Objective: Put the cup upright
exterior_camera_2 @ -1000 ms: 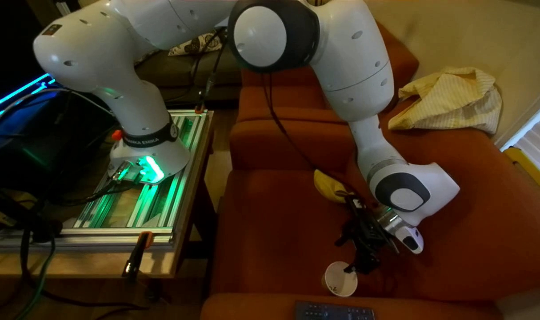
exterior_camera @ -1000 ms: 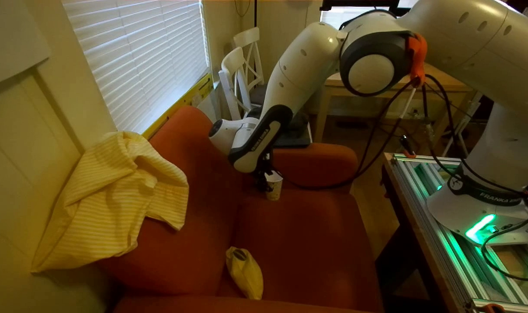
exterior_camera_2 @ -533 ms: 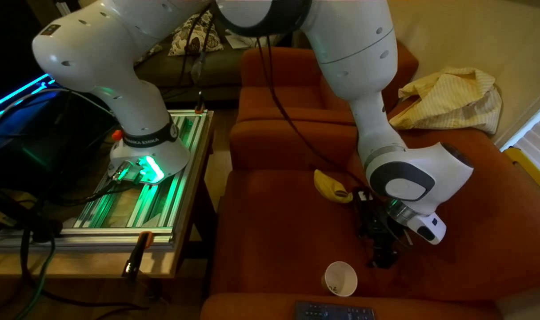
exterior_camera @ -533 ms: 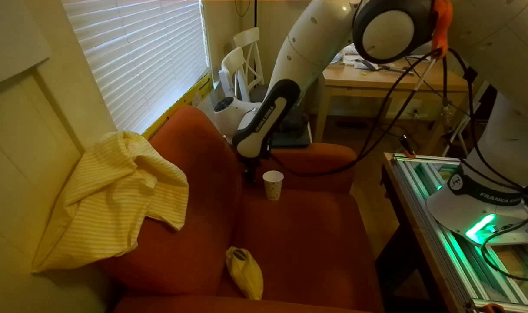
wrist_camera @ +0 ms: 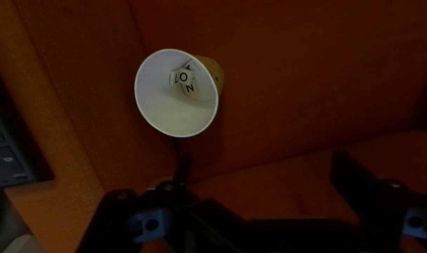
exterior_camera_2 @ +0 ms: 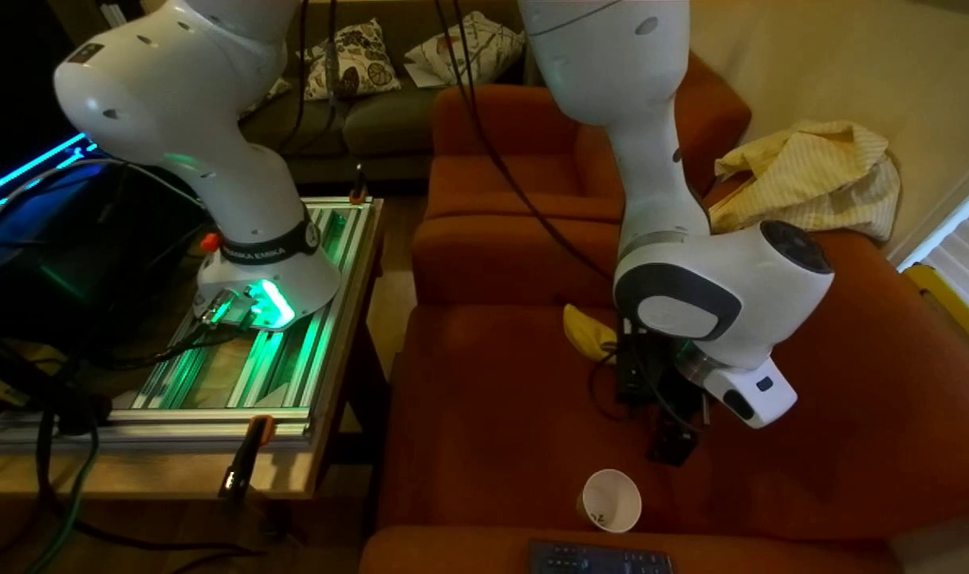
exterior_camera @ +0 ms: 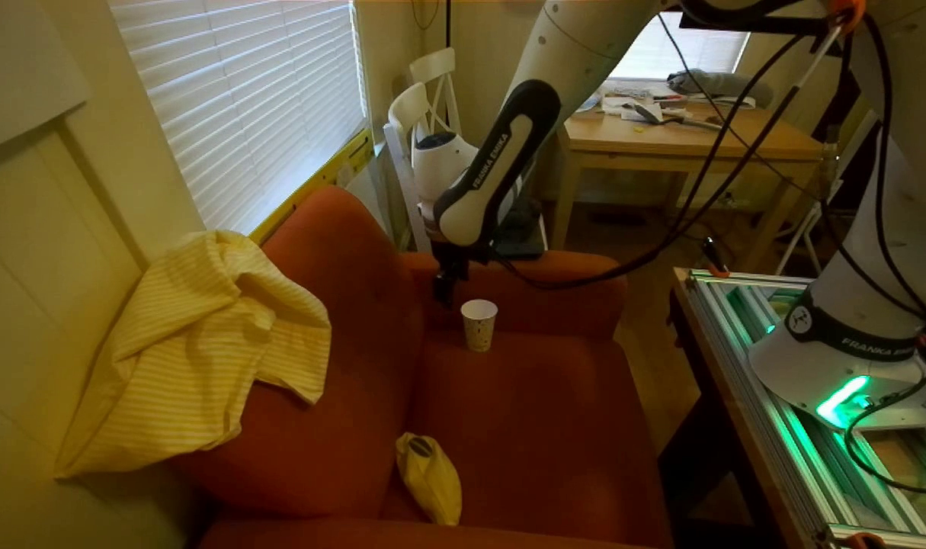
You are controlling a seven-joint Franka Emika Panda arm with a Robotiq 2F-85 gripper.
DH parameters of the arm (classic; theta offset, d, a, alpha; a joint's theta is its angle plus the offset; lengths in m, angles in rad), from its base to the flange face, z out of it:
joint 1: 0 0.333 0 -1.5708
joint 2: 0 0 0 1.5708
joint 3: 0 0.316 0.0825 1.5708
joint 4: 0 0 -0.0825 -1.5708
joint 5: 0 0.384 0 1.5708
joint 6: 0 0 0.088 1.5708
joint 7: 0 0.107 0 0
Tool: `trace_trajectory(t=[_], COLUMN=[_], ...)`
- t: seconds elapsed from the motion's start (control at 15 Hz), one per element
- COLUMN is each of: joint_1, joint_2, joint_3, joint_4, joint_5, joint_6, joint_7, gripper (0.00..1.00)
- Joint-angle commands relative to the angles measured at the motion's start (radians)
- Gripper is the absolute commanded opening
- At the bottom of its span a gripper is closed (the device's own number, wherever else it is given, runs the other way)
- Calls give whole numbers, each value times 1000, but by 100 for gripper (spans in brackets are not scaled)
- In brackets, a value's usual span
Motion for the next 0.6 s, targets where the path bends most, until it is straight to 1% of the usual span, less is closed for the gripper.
trace_trajectory(t=[0.0, 0.27, 0.53], joint_1=[15, 31, 44], joint_2=[-119, -200, -261], joint_3=[-29, -71, -107], joint_4=[-156, -241, -300], joint_5=[26, 20, 9], joint_6=[69, 66, 45], joint_7=[65, 137, 185], gripper=[100, 100, 100])
